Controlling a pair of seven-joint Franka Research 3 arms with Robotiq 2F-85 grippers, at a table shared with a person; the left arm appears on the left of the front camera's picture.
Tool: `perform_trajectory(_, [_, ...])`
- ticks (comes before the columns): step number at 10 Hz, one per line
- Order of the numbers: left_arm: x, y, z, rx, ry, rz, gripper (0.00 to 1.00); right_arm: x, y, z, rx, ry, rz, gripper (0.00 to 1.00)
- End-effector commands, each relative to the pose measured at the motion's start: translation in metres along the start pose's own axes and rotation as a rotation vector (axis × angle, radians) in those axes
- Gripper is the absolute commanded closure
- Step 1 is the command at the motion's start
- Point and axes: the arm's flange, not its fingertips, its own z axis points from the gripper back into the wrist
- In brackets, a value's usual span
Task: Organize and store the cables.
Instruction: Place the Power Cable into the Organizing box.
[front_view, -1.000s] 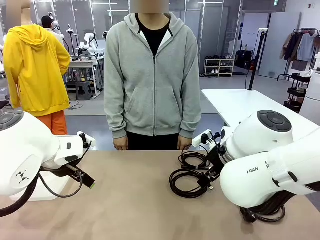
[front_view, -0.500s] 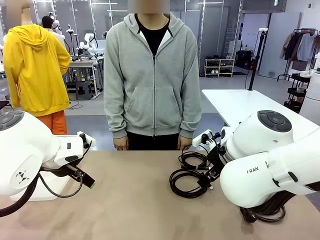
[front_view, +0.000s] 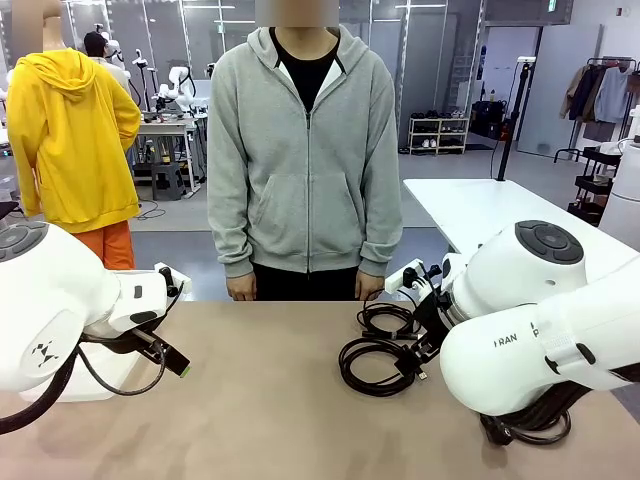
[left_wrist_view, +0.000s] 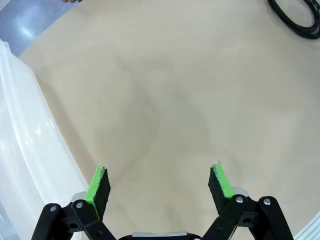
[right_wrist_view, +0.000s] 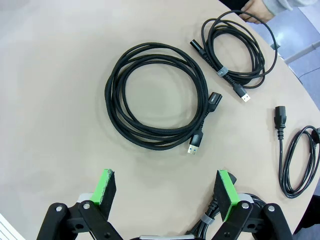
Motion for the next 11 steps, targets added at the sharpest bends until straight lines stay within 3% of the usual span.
perform_trajectory(1, [0.0, 0.0, 0.0, 0.0, 0.0, 0.0, 0.0, 0.0, 0.0, 0.0, 0.0, 0.0, 0.0, 0.0])
perform_trajectory(3, [0.046, 0.01, 0.034, 0.044, 0.012, -0.064, 0.0, 0.018, -0.029, 0.059, -0.003, -0.061, 0.015, 0.0])
perform_trajectory(5, [0.058, 0.031, 0.081, -0.147, -0.045, -0.056, 0.0, 0.019, -0.063, 0.105, 0.051, -0.107, 0.011, 0.0])
perform_trajectory(8, [0.044, 0.071, 0.163, -0.342, -0.237, -0.096, 0.0, -0.02, -0.127, 0.171, 0.163, -0.22, -0.002, 0.0])
perform_trajectory(11, [-0.008, 0.125, 0.219, -0.309, -0.318, -0.144, 0.0, -0.089, -0.168, 0.223, 0.162, -0.301, 0.012, 0.0])
